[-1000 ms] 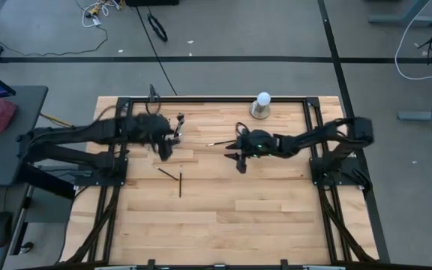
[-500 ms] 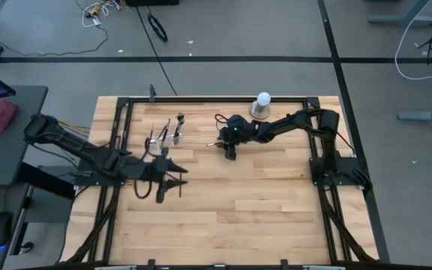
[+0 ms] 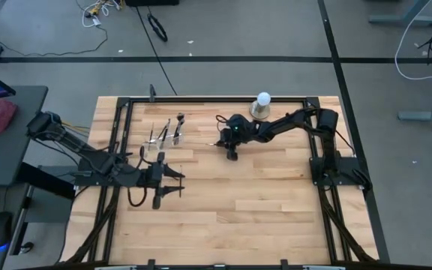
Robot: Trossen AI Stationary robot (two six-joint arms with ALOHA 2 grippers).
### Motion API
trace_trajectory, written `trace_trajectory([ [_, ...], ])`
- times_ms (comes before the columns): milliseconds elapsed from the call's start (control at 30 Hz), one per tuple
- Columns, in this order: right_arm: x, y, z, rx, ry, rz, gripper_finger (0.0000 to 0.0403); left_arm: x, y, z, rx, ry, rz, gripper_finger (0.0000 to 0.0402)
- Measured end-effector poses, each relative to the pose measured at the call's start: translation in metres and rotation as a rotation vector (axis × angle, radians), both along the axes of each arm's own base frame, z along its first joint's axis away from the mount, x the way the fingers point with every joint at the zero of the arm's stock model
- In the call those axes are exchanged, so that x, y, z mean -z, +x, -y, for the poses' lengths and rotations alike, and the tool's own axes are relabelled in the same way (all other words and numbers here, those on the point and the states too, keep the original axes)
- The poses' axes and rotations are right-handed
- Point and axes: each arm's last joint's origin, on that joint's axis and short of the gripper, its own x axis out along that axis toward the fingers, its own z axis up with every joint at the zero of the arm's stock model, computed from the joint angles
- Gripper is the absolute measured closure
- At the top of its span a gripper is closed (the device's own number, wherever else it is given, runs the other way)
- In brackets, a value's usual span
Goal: Put items in baskets/containers
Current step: Put the black eyeshadow brush into the middle section of the transparent organizer
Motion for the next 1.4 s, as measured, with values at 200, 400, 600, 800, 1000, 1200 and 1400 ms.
trace_trajectory([
  [200, 0.008, -0.012, -0.004, 0.103, -0.021, 0.091, 0.0392, 0.0, 0.0, 0.0, 0.004, 0.019, -0.004, 0.022],
  [400, 0.017, -0.029, -0.027, 0.206, 0.047, 0.186, 0.0398, 0.001, 0.0, 0.0, 0.005, 0.025, -0.006, 0.022],
  [600, 0.014, -0.033, -0.064, 0.199, 0.195, 0.37, 0.04, 0.003, 0.002, 0.001, 0.004, 0.04, -0.016, 0.022],
  [800, -0.004, -0.029, -0.093, 0.215, 0.238, 0.585, 0.0401, 0.022, 0.014, 0.005, -0.08, 0.122, -0.086, 0.022],
  [1000, -0.028, -0.031, -0.12, 0.121, 0.319, 0.813, 0.0401, 0.049, 0.03, 0.008, -0.181, 0.199, -0.166, 0.022],
  [1200, -0.039, -0.019, -0.142, 0.082, 0.392, 0.778, 0.0402, 0.068, 0.042, 0.007, -0.203, 0.208, -0.218, 0.022],
  [1400, -0.032, 0.02, -0.17, 0.176, 0.286, 0.463, 0.0398, 0.064, 0.033, 0.005, -0.247, 0.163, -0.243, 0.022],
])
